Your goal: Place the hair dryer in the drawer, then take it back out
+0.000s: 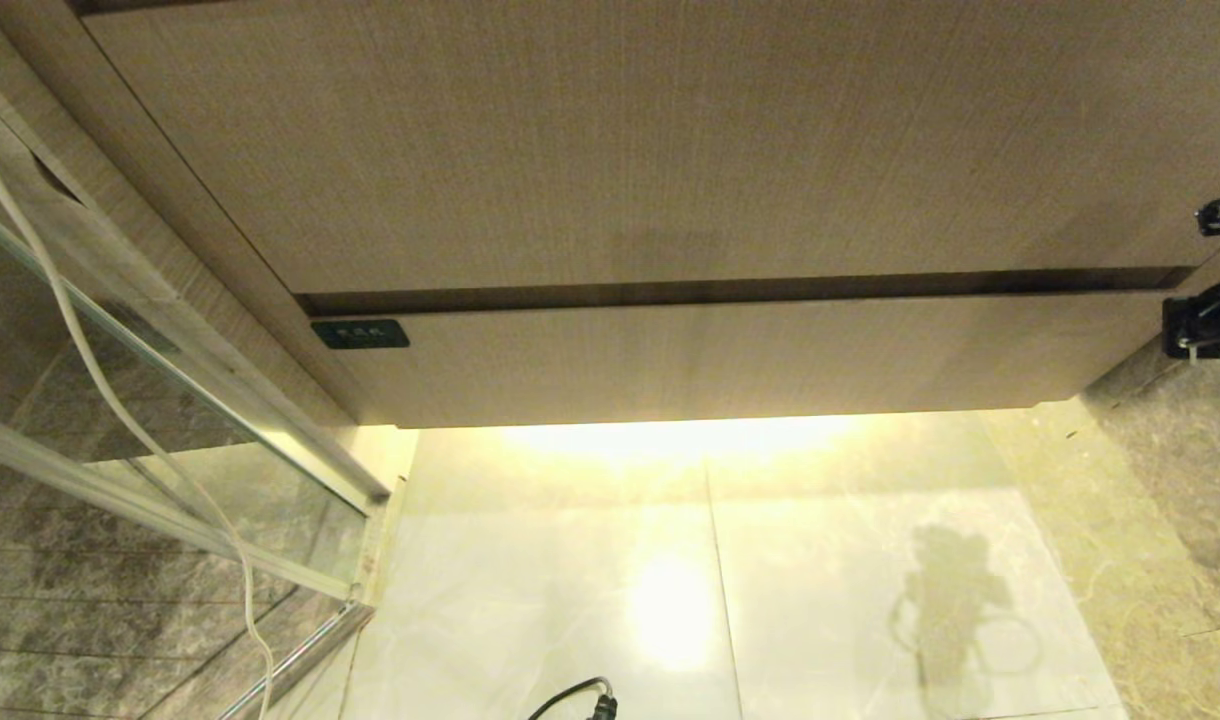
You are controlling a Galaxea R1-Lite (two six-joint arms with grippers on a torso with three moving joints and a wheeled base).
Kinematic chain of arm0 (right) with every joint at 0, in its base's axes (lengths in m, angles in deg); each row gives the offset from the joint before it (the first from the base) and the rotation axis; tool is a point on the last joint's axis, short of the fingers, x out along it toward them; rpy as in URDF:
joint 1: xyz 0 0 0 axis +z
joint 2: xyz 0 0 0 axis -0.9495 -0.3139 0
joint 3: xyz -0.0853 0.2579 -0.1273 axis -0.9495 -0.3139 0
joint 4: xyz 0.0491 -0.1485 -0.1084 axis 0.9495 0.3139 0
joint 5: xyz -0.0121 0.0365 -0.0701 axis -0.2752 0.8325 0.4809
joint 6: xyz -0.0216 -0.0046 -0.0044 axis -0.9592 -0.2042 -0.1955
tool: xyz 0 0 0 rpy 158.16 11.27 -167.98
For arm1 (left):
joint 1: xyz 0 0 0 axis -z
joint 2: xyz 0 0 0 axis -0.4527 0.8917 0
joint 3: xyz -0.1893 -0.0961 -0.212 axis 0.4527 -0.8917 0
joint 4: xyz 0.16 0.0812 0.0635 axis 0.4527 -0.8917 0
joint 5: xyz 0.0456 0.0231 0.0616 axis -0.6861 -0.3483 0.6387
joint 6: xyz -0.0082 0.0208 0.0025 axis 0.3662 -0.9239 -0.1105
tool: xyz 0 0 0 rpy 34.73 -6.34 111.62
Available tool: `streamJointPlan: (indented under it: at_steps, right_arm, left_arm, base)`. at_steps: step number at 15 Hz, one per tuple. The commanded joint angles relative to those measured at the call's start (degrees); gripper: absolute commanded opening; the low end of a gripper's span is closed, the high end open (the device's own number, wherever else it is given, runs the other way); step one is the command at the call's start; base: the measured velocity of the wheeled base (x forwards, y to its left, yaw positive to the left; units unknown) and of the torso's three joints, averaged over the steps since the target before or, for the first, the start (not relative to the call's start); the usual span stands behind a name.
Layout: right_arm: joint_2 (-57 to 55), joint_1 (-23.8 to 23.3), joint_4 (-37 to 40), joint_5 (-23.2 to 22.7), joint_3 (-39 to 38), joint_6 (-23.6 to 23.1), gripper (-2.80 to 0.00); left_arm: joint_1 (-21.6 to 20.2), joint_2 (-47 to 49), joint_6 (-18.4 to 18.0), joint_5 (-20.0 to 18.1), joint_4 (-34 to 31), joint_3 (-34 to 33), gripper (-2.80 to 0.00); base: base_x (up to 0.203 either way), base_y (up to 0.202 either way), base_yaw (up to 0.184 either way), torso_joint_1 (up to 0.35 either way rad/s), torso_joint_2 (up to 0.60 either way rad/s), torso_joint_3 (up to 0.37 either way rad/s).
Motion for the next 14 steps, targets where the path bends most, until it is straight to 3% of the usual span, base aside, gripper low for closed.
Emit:
streamJointPlan:
  at_steps: [1, 3, 7, 10, 14]
  right_arm:
    - [12.3, 0.5, 6.4, 0.2, -7.3, 0.3, -2.8]
    - [22.5, 2.3, 10.0, -2.1, -15.5, 3.5, -2.8]
    - [44.1, 5.3, 13.9, -13.2, -30.7, 10.8, -2.8]
    - [62.0, 6.8, 14.3, -18.6, -42.8, 11.1, -2.8]
    - [81.7, 11.8, 16.0, -22.4, -57.4, 9.9, -2.8]
  left_arm:
    - [0.0, 0.1, 0.0, 0.0, 0.0, 0.0, -2.8]
    - [0.0, 0.1, 0.0, 0.0, 0.0, -0.1, -2.8]
    - [0.0, 0.1, 0.0, 0.0, 0.0, -0.1, -2.8]
    - [0.0, 0.0, 0.0, 0.0, 0.0, -0.1, -2.8]
    - [0.0, 0.1, 0.0, 0.0, 0.0, 0.0, -2.8]
  base:
    - [0.0, 0.0, 0.0, 0.0, 0.0, 0.0]
    - [0.0, 0.0, 0.0, 0.0, 0.0, 0.0]
    - [0.0, 0.0, 0.0, 0.0, 0.0, 0.0]
    - [0.0, 0.0, 0.0, 0.0, 0.0, 0.0]
    - [0.0, 0.0, 0.0, 0.0, 0.0, 0.0]
